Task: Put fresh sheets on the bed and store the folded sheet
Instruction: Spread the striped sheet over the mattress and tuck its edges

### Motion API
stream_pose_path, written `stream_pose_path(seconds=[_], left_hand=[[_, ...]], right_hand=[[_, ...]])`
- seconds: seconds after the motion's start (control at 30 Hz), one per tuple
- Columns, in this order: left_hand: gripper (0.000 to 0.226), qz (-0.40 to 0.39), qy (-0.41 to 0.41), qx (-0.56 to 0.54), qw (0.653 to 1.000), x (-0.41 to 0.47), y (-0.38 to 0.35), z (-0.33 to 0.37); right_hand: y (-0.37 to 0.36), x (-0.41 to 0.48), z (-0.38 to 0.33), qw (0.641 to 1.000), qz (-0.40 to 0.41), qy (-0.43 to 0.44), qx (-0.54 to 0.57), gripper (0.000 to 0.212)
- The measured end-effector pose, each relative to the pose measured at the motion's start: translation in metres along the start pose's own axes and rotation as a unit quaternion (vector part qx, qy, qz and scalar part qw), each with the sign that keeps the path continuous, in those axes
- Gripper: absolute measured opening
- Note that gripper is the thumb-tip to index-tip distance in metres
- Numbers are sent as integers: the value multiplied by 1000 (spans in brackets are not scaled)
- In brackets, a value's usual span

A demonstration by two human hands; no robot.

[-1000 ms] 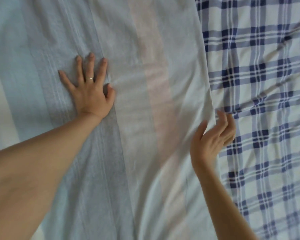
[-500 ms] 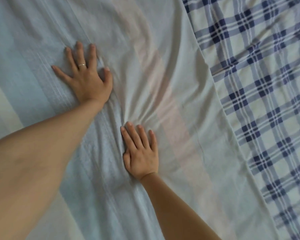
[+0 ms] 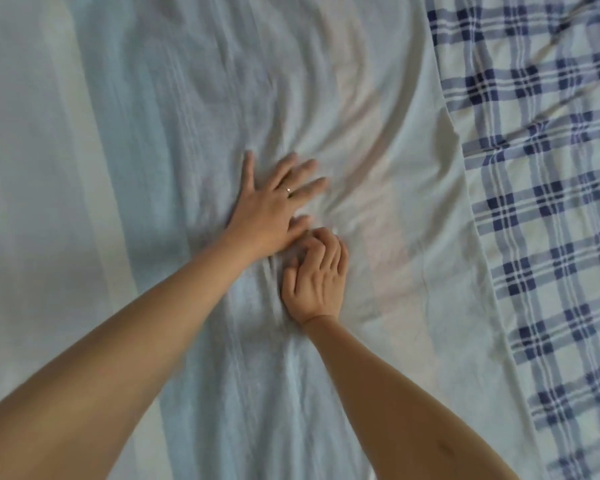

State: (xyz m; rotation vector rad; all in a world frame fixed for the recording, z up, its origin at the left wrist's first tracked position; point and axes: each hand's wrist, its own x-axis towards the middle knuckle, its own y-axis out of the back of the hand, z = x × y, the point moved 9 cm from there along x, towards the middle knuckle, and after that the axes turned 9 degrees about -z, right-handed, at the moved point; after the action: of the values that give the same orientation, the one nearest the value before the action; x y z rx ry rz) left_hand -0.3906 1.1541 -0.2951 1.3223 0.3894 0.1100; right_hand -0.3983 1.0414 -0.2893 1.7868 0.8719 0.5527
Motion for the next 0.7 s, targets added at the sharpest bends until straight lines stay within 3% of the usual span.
stream_pose_path(seconds=[0.13,0.3,0.4,0.7], left_hand=[[76,3,222,7,975,-138,-20,-100],[81,-47,425,-59,902,-315,-56,-84],[79,-59,455,-56,887,-373,-73,-74],[70,21,403,-52,914,-392,-72,-76]], right_hand=[[2,6,2,1000,8,2,-11,44],[2,2,-9,999,-33,15,-27,55],[2,1,-8,999,-30,18,-33,57],[-5,-4,-15,994,-63,49,-81,57]])
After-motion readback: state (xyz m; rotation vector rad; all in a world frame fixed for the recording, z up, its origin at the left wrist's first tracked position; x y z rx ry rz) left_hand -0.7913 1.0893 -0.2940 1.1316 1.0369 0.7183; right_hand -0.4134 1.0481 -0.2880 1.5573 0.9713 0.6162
